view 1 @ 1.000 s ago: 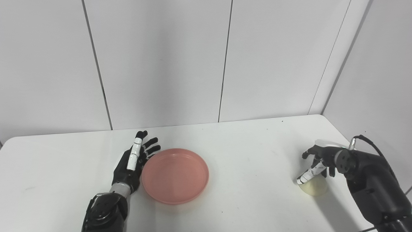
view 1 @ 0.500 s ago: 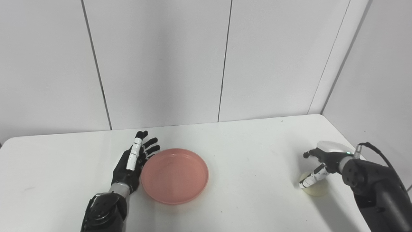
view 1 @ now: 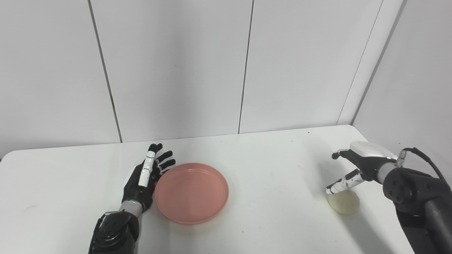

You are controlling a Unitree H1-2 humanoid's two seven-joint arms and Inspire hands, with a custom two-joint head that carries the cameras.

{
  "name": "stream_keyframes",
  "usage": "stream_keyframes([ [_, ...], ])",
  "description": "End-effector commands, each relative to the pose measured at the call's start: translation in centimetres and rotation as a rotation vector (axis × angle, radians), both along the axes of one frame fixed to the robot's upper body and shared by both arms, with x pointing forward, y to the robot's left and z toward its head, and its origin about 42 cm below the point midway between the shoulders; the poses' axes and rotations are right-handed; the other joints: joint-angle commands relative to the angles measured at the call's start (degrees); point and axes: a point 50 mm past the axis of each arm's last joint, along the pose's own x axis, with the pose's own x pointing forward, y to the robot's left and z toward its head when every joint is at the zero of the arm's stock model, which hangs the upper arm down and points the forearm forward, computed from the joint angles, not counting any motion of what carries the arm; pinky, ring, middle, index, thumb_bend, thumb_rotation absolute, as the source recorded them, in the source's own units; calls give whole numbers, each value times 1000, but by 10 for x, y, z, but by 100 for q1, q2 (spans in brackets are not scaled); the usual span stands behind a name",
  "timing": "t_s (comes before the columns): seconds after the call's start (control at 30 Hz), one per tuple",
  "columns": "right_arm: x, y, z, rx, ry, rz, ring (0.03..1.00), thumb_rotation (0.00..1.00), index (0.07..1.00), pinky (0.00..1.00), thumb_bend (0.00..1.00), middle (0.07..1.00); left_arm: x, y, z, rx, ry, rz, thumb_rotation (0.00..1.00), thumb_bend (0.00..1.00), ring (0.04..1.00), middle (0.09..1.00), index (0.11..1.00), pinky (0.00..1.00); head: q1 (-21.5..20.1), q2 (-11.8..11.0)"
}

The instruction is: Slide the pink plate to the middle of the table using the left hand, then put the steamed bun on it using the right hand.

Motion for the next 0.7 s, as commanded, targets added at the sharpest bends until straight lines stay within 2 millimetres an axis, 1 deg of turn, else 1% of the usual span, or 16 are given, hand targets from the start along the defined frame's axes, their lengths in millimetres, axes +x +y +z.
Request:
stream_keyframes([
  [0.0, -4, -4, 23, -40, -67, 2, 861, 464, 838, 708, 1000, 908, 2, -2, 1, 6, 10, -15, 906, 740, 810, 858, 925, 755, 1, 15],
  [0.13, -5, -5, 19, -44, -45, 1, 833, 465, 843, 689, 1000, 906, 2, -1, 1, -6, 17, -12, 892, 751, 809, 855, 919, 753, -18, 32],
  [0.2, -5, -4, 17, -53, -33, 3, 824, 496, 841, 677, 1000, 900, 2, -1, 1, -9, 22, -8, 878, 760, 806, 852, 910, 754, -34, 34],
  [0.23, -6, -4, 17, -49, -28, 3, 835, 513, 838, 684, 1000, 905, 2, -1, 1, -9, 23, -9, 878, 757, 806, 853, 911, 755, -34, 34],
  [0.37, -12, -7, 10, 0, -14, -5, 858, 451, 838, 715, 1000, 913, 3, -1, 0, 6, 17, -17, 895, 748, 805, 856, 920, 753, -43, 26],
  [0.43, -15, -8, 5, 17, 0, -5, 839, 431, 838, 691, 1000, 903, 3, -2, 0, 9, 16, -21, 897, 748, 806, 856, 921, 755, -33, 26],
  [0.5, -17, -9, 0, 36, 20, -7, 830, 424, 846, 692, 1000, 889, 3, -2, 0, 10, 13, -24, 906, 745, 809, 858, 929, 757, -24, 30],
  [0.53, -17, -9, -3, 43, 33, -10, 885, 408, 853, 763, 1000, 913, 3, -2, 0, 10, 13, -24, 902, 750, 804, 856, 926, 750, -7, 34],
  [0.57, -17, -9, -5, 48, 40, -12, 908, 403, 855, 792, 1000, 922, 3, -2, 0, 9, 14, -23, 900, 751, 802, 855, 925, 749, -3, 35],
  [0.6, -17, -9, -8, 53, 51, -11, 911, 402, 855, 796, 1000, 923, 3, -2, 0, 8, 13, -26, 900, 751, 802, 855, 925, 749, 1, 40],
  [0.63, -17, -9, -9, 56, 57, -10, 957, 386, 848, 868, 1000, 946, 3, -2, 0, 8, 12, -27, 901, 750, 805, 858, 925, 751, 0, 43],
  [0.67, -16, -9, -11, 59, 64, -10, 972, 381, 846, 893, 1000, 954, 3, -2, 0, 7, 11, -30, 901, 750, 806, 859, 925, 751, -6, 44],
])
